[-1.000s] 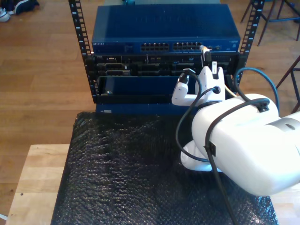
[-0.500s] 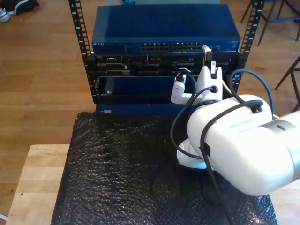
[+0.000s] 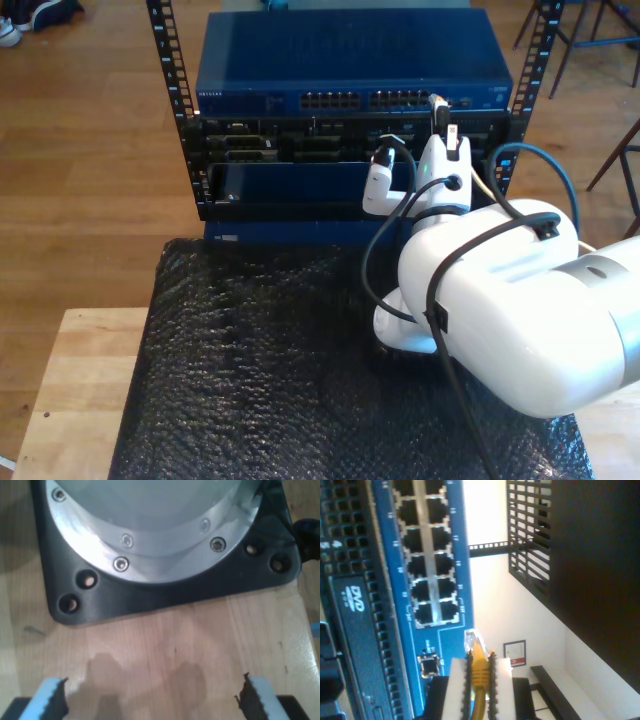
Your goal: Grab the cable and plug it in
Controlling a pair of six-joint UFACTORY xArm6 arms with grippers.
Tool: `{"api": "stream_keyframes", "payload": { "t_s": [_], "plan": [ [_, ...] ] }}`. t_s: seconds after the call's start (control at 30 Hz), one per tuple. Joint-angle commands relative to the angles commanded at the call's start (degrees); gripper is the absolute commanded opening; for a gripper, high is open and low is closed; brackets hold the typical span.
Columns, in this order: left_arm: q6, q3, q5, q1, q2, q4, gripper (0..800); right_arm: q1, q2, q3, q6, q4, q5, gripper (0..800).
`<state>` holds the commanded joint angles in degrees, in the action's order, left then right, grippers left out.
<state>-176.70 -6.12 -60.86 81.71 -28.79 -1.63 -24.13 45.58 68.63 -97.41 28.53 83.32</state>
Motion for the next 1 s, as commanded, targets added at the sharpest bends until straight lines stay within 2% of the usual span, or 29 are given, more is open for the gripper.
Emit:
{"api": "stream_keyframes", "payload": {
  "t_s": [1.0],
  "plan": [
    [0.0,0.0,0.0,0.0,0.0,0.0,800,-1.7,-0.1,0.3,0.0,3.8,-2.2,0]
  ]
}}
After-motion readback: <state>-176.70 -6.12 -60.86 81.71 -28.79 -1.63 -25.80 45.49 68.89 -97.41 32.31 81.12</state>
